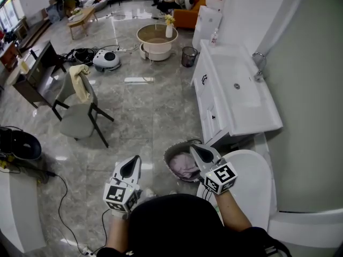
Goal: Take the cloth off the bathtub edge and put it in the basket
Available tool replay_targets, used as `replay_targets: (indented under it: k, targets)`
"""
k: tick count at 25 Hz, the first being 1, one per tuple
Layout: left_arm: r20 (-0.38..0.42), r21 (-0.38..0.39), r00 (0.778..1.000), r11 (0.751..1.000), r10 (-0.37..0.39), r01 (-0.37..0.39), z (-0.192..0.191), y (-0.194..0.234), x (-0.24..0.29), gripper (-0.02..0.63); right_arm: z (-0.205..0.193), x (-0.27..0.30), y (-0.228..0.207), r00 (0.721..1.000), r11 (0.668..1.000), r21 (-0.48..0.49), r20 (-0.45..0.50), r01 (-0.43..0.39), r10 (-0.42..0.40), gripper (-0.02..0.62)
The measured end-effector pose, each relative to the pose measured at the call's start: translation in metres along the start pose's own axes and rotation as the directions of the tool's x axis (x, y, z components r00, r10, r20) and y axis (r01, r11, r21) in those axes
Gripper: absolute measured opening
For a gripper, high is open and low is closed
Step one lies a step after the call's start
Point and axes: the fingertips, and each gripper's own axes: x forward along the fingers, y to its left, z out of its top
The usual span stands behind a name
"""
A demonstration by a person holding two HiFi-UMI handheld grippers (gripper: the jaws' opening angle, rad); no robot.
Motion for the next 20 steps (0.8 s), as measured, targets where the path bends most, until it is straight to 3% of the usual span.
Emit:
replay_targets:
  k: [20]
  targets:
    - [-0.022,0.025,1.000,0.999,-0.020,0.021,-0.004,-0.001,-0.010,0.006,-0.007,0.002,0.014,1.000,0.999,0.034,-0.019,0.003,-0.002,-0.005]
